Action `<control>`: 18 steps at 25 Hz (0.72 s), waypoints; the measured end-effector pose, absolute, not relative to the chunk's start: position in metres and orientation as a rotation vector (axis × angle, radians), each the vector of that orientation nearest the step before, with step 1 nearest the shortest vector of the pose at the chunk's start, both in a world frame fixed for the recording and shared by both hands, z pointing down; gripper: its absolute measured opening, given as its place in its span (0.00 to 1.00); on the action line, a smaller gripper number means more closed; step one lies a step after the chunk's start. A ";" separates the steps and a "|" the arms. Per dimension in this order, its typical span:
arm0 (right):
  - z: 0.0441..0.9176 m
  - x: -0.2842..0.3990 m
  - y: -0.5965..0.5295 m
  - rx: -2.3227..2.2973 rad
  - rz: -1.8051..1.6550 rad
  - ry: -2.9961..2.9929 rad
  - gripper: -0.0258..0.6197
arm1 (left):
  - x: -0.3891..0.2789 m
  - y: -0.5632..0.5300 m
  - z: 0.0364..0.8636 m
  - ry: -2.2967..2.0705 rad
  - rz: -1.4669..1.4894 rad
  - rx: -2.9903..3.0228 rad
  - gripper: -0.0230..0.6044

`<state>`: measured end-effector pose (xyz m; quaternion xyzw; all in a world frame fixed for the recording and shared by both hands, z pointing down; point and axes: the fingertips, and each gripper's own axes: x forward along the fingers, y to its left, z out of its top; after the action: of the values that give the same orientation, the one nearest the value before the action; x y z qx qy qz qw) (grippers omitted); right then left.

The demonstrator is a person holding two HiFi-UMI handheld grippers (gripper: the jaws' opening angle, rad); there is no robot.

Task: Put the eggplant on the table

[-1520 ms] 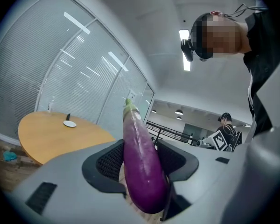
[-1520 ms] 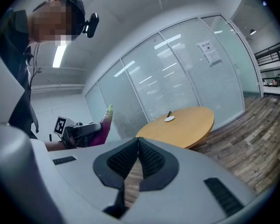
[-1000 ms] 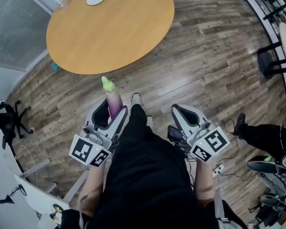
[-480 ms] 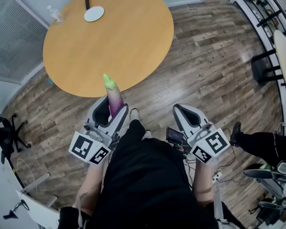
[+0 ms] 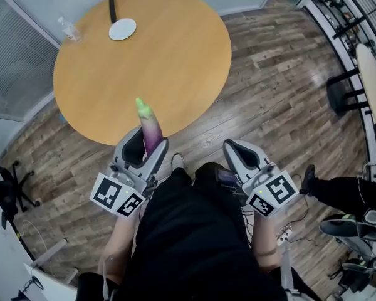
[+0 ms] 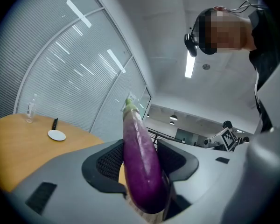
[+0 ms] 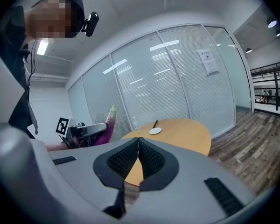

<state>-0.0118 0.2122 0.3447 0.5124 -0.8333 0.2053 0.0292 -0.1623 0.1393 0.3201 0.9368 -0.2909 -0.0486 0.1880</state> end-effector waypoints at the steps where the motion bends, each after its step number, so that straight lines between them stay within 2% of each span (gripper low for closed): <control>1: 0.346 -0.012 0.209 1.578 0.637 -2.565 0.07 | -0.164 0.136 0.322 -0.822 -0.130 2.631 0.41; 9: 0.348 0.009 0.183 1.627 0.668 -2.528 0.07 | -0.164 0.111 0.334 -0.826 -0.126 2.573 0.41; 18: 0.352 0.060 0.136 1.549 0.671 -2.577 0.07 | -0.114 0.081 0.329 -0.899 -0.125 2.562 0.41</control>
<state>0.0599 0.1359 0.3520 0.5025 -0.8362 0.2177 0.0303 -0.1144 0.0808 0.3289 0.9215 -0.3233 -0.0448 0.2104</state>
